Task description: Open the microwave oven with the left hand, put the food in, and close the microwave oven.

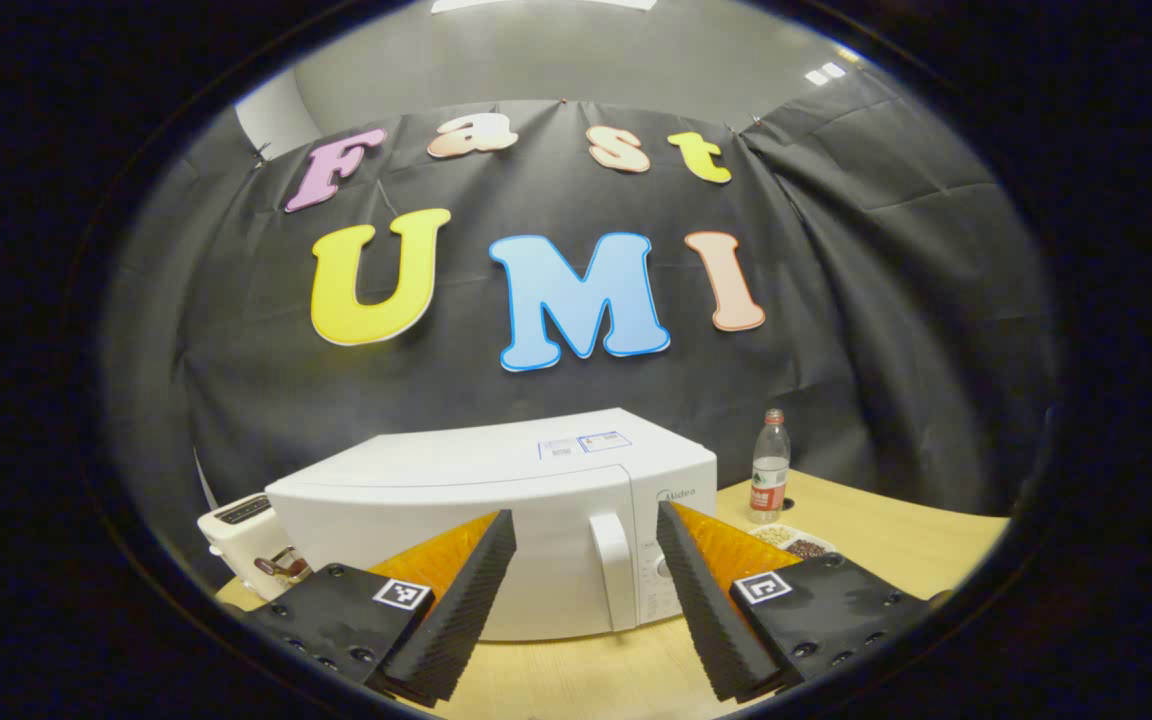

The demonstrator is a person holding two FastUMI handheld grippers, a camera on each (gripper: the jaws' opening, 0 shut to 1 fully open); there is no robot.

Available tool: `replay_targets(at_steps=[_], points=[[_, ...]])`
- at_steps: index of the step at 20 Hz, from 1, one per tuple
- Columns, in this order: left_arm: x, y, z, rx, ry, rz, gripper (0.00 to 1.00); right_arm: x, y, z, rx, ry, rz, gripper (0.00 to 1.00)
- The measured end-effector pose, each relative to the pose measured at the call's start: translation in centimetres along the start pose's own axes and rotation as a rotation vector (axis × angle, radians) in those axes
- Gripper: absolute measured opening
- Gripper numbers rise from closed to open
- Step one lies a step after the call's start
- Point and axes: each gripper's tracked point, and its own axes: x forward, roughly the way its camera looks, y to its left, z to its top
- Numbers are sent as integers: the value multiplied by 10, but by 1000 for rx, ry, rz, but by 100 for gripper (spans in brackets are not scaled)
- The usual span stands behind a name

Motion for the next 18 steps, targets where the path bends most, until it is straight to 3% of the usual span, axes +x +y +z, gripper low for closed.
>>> replay_targets(at_steps=[1,3,8,9,10,14,15,16,17,18], points=[[7,-3,-8,2,11,-5,90,1,-1,-3,-3,7,-9,96],[21,-8,-23,-2,37,-15,100,-1,-5,-6,-7,23,-30,96],[44,-15,-56,2,99,-13,99,-3,-2,-10,-33,42,-55,96],[49,-14,-61,8,106,-3,90,-3,-1,-11,-39,47,-54,96],[52,-15,-64,4,111,-5,74,-3,-1,-12,-42,50,-57,96],[58,-20,-76,-12,137,-14,69,-1,-2,-11,-25,60,-65,97],[59,-18,-76,-11,134,-7,60,-1,-1,-11,-26,60,-66,97],[60,-18,-76,-13,133,-6,65,-1,-1,-11,-31,61,-66,96],[60,-18,-77,-17,131,-9,51,-1,-1,-11,-37,59,-66,96],[61,-19,-76,-18,130,-11,46,-3,-1,-10,-43,58,-66,96]])
